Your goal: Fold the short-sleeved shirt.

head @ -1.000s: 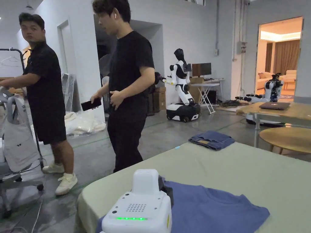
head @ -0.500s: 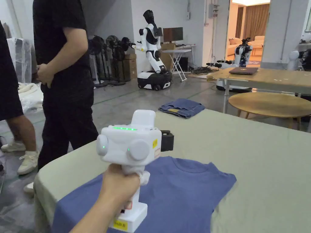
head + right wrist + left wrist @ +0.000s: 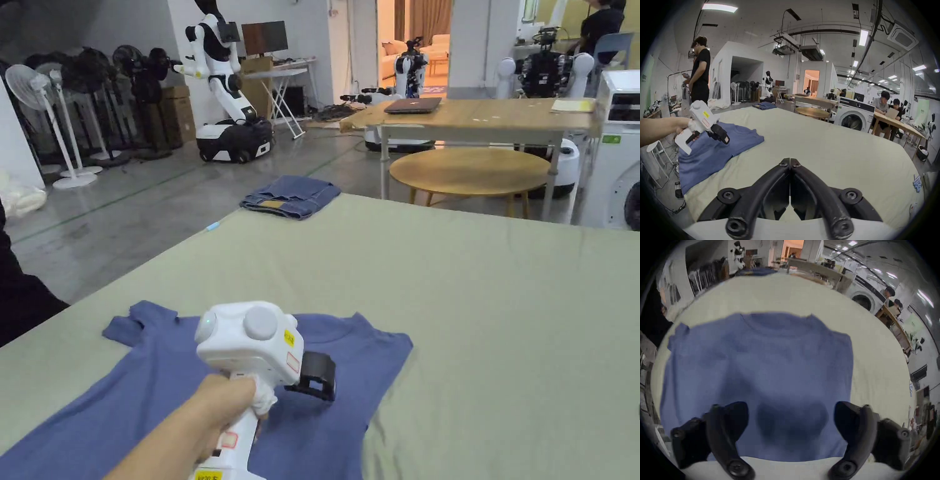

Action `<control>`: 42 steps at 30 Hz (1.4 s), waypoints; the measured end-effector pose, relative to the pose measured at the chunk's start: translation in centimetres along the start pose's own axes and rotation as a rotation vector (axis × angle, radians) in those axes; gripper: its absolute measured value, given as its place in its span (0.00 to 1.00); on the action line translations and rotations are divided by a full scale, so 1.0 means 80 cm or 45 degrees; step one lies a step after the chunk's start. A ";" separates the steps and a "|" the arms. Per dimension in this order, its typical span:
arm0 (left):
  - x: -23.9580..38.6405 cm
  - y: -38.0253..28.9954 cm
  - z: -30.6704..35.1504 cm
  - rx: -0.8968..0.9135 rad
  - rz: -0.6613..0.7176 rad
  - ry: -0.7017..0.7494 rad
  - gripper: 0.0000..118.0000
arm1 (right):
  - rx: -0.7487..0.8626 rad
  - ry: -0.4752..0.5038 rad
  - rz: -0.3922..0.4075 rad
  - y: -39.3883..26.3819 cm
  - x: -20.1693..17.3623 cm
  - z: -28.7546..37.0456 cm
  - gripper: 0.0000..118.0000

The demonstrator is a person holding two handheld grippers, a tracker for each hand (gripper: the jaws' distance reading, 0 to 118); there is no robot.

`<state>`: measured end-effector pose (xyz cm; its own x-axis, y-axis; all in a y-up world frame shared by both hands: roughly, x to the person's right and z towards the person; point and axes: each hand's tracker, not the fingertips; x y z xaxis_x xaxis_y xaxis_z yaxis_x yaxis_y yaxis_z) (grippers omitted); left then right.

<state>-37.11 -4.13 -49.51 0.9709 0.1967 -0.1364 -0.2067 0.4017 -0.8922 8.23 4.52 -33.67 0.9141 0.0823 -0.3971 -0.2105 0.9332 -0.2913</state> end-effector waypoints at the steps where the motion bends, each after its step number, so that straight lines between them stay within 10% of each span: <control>1: 0.000 -0.003 -0.009 -0.035 0.003 0.021 0.85 | -0.003 -0.001 0.008 -0.003 0.001 -0.001 0.00; 5: 0.004 -0.013 -0.010 0.007 -0.017 0.062 0.65 | -0.009 -0.010 0.005 -0.010 0.008 0.000 0.00; 8: -0.003 -0.006 0.014 0.131 0.045 0.043 0.00 | -0.008 -0.032 -0.005 -0.012 0.014 0.004 0.00; 21: 0.068 0.022 0.119 0.428 -0.013 -0.202 0.00 | 0.071 -0.194 -0.127 -0.007 0.078 0.052 0.00; 42: 0.593 -0.112 0.064 0.142 -0.839 -0.834 0.00 | 0.058 -0.720 -0.276 -0.055 0.192 0.253 0.00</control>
<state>10.17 6.21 -45.79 0.6417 0.3498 0.6825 0.3178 0.6886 -0.6518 30.21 8.74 -20.87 0.9795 0.0499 0.1950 0.0050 0.9624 -0.2716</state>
